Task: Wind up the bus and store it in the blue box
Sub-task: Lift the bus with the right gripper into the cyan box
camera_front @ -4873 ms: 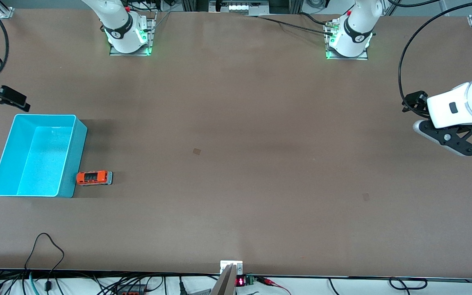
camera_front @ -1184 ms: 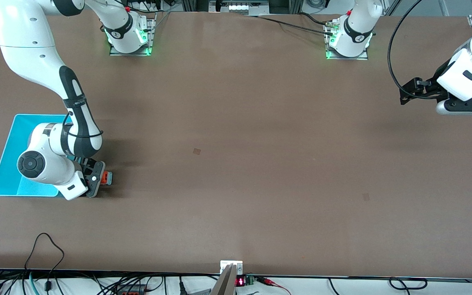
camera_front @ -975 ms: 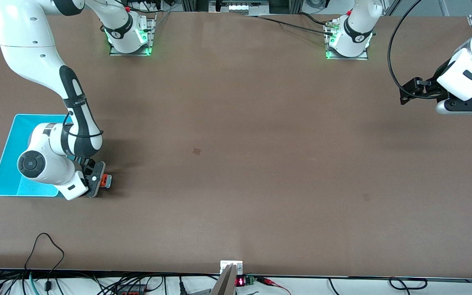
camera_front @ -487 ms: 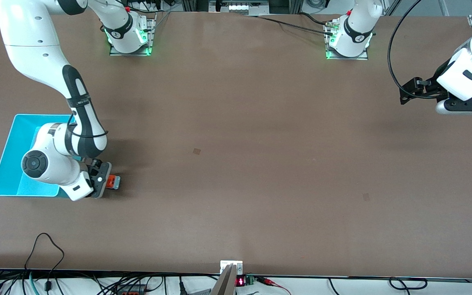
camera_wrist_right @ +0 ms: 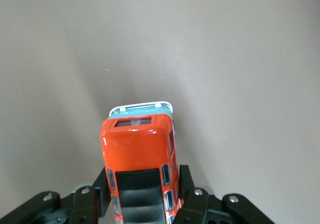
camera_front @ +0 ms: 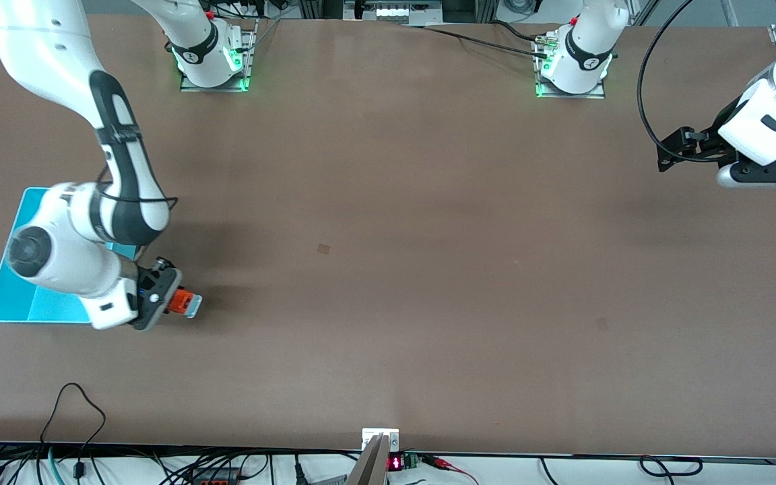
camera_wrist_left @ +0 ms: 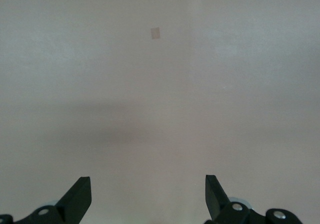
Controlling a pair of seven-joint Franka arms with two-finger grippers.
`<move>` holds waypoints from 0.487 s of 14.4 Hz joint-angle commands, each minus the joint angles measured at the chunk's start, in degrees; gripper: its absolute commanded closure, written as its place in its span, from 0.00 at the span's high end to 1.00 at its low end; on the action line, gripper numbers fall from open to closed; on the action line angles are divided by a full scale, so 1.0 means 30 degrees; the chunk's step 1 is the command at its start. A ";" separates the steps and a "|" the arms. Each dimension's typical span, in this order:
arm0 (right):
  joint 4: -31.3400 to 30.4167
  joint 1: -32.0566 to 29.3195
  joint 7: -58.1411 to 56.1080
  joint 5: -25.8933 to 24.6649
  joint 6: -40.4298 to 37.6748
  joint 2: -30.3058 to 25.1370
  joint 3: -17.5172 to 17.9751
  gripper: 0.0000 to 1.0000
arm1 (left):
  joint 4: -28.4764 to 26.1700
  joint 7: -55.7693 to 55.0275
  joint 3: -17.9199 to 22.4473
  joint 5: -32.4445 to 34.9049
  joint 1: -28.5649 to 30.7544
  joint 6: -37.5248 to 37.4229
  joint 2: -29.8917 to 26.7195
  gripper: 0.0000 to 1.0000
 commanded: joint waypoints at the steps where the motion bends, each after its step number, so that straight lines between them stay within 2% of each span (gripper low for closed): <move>1: -0.0392 0.0303 0.3178 0.0337 -0.1499 -0.1414 -0.0747 0.11 | 0.0381 0.0389 0.0124 -0.0365 -0.0082 -0.0441 0.0001 1.00; 4: -0.0421 0.0157 0.7984 0.0132 -0.3173 -0.2177 -0.1535 0.09 | 0.0381 0.0389 0.0124 -0.0366 -0.0053 -0.0441 0.0001 1.00; 6: -0.0682 0.0098 0.9691 0.0074 -0.3410 -0.2354 -0.2617 0.08 | 0.0381 0.0389 0.0124 -0.0366 -0.0053 -0.0441 0.0001 1.00; 7: -0.0771 -0.0047 0.9988 -0.0187 -0.3469 -0.2413 -0.3058 0.04 | 0.0352 0.0389 0.0124 -0.0366 -0.0053 -0.0441 0.0001 1.00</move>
